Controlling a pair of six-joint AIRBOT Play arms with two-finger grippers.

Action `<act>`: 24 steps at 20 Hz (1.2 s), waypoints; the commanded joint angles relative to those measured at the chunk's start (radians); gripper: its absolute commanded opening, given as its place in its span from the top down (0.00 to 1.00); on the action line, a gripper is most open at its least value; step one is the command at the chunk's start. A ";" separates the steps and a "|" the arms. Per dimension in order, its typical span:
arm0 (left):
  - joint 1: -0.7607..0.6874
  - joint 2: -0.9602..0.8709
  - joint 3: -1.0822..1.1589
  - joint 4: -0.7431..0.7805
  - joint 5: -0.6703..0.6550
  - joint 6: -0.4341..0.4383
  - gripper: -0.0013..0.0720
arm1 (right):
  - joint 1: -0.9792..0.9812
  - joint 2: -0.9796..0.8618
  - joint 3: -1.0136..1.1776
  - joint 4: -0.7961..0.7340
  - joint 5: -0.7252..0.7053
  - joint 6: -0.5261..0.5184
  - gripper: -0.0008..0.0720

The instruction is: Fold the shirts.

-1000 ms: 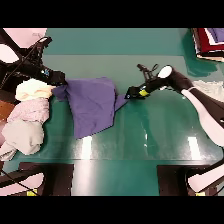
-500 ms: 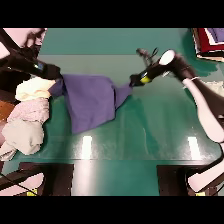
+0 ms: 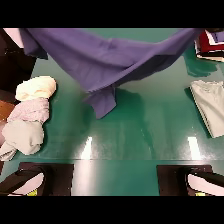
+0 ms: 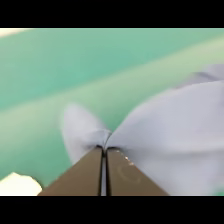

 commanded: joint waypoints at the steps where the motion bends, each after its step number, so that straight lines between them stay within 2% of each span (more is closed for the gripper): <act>1: 0.001 0.057 0.074 0.002 0.000 0.002 0.95 | -0.065 0.190 -0.058 -0.010 -0.065 0.001 0.97; 7: 0.001 0.063 0.019 -0.001 -0.015 -0.016 0.95 | -0.178 0.355 -0.117 -0.007 -0.155 0.001 0.97; 12: 0.001 0.063 -0.353 -0.013 -0.003 -0.018 0.95 | -0.132 0.359 -0.292 -0.001 -0.090 0.002 0.97; 15: 0.001 0.063 -0.668 -0.020 0.084 -0.017 0.95 | -0.062 0.359 -0.513 -0.002 -0.065 0.029 0.97; 19: 0.001 0.063 -0.971 -0.019 0.317 -0.006 0.95 | 0.011 0.359 -0.790 -0.002 -0.124 0.051 0.96; 24: 0.001 0.063 -0.979 -0.019 0.433 -0.023 0.95 | 0.028 0.359 -0.921 0.001 -0.182 0.096 0.96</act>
